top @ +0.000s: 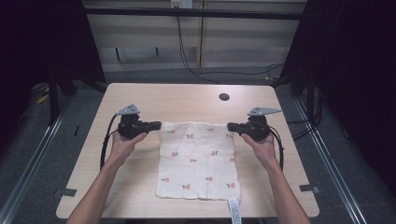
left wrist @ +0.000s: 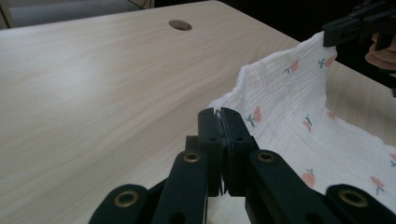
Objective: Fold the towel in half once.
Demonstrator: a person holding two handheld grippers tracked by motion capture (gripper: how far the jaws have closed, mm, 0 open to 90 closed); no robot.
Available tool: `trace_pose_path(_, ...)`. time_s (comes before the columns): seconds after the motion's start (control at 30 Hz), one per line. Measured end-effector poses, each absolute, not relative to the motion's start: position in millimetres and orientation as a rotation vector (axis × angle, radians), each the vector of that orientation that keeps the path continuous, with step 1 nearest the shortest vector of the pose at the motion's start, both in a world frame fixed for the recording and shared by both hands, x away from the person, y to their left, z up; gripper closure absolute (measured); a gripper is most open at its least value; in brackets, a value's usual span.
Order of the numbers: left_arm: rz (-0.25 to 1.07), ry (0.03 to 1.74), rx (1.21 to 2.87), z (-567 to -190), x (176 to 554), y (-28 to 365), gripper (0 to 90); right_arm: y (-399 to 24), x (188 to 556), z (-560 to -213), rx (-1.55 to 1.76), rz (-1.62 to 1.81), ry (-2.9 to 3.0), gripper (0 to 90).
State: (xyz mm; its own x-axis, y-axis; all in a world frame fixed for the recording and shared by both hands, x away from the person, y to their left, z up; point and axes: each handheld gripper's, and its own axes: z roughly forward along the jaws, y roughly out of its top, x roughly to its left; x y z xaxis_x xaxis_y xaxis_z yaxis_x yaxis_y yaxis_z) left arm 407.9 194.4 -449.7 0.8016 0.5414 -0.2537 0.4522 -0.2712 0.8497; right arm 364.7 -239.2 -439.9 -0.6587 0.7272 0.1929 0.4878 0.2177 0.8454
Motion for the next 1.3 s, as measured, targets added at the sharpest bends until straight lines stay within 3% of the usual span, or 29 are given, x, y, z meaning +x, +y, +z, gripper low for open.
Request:
trace_pose_path(0.47,0.132,0.704,1.873,-423.7,379.8,206.6,88.2,-242.0,337.0,-410.1,1.059,1.459,2.251,87.2)
trace_pose_path(0.7,0.194,0.645,1.884,-411.6,357.9,214.4,88.2,-243.5,323.8,-406.3,1.029,1.468,2.261,87.2)
trace_pose_path(1.3,0.150,0.570,1.920,-410.5,322.8,219.2,88.2,-246.6,280.6,-407.4,0.965,1.451,2.302,87.1)
